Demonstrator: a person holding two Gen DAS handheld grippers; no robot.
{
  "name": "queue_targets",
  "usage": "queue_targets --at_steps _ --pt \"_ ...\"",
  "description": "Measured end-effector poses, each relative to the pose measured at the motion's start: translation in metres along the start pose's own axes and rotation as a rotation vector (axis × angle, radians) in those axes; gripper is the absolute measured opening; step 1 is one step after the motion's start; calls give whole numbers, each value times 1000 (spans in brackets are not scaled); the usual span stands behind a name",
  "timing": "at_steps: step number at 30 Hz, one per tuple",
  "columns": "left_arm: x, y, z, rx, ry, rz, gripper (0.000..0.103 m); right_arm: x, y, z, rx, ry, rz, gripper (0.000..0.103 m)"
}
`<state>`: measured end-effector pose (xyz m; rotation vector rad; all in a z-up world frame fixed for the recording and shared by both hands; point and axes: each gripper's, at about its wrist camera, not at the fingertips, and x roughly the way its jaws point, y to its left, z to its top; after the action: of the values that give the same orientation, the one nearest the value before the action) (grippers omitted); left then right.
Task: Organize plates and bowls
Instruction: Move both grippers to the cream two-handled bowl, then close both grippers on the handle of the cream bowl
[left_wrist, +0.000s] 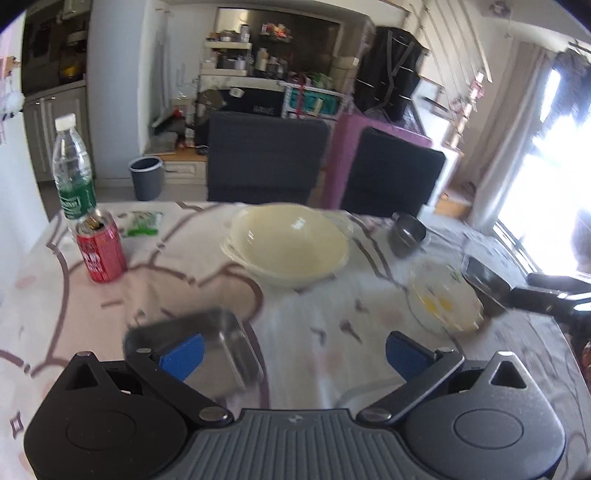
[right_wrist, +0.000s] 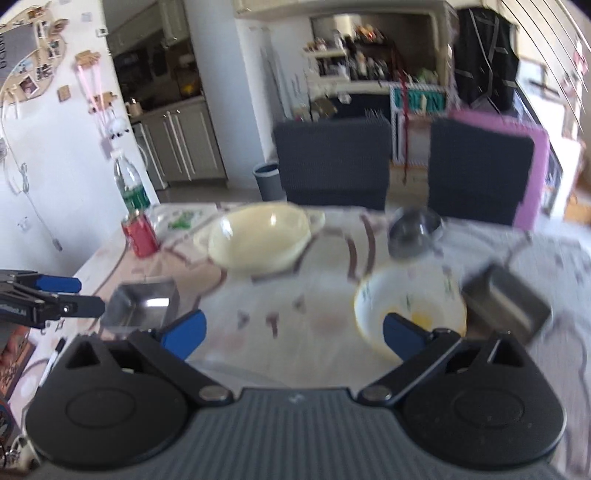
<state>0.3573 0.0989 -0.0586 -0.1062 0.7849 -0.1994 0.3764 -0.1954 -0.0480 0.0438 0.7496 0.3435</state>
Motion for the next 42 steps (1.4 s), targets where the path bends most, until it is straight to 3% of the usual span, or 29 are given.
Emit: queue_targets --at_steps 2,5,12,18,21,24,26,31,33,34,35,37,42 --pt "12 7 11 -26 -9 12 103 9 -1 17 -38 -39 -10 103" --pt "34 17 26 -71 -18 34 103 33 -6 46 -91 -18 -18 103" --pt "91 35 46 -149 -21 68 99 111 -38 103 -35 45 19 102" --pt "134 60 53 -290 0 65 80 190 -67 135 40 94 68 86" --pt "152 70 55 -333 17 69 77 223 -77 143 75 124 87 79" --pt "167 79 55 -378 44 52 71 255 -80 144 112 169 102 69" --pt "175 81 54 -379 61 57 69 275 -77 142 130 205 103 43" --pt "187 85 52 -366 76 64 68 303 -68 127 138 232 62 43" --pt "191 86 50 -369 79 58 63 306 -72 122 172 208 89 40" --pt "193 87 49 -370 85 52 62 306 -74 121 187 197 101 22" --pt "195 87 48 -371 91 48 60 306 -75 119 194 190 117 12" --pt "198 90 48 -370 94 43 59 301 -72 113 189 170 116 12" --pt "203 96 54 -360 98 23 45 277 -72 99 220 184 119 13"
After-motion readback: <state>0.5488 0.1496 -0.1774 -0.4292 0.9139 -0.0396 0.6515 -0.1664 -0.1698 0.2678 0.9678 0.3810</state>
